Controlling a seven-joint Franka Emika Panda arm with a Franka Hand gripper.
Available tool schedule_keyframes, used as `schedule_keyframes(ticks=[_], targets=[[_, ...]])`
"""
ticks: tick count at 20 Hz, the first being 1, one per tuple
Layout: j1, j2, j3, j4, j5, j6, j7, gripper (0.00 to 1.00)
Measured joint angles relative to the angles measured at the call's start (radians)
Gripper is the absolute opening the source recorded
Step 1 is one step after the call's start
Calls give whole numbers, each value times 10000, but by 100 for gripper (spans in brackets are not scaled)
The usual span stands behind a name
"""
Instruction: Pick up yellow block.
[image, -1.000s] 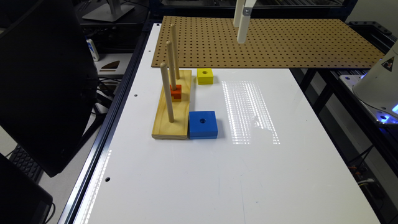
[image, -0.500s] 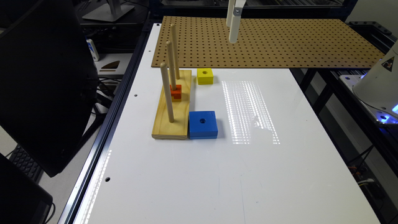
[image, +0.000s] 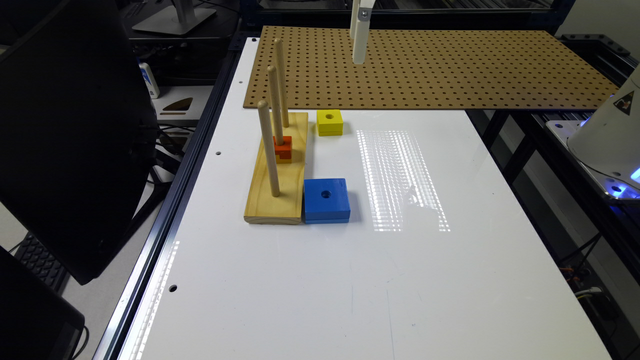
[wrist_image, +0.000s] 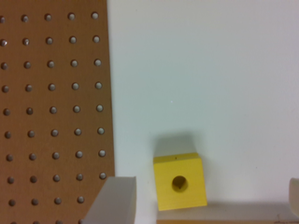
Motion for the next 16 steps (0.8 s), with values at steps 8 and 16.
schedule_keyframes(ticks=[8, 16], targets=[[-280, 231, -5, 262, -1, 0, -291, 100], [-539, 251, -2, 280, -1, 0, -563, 100]])
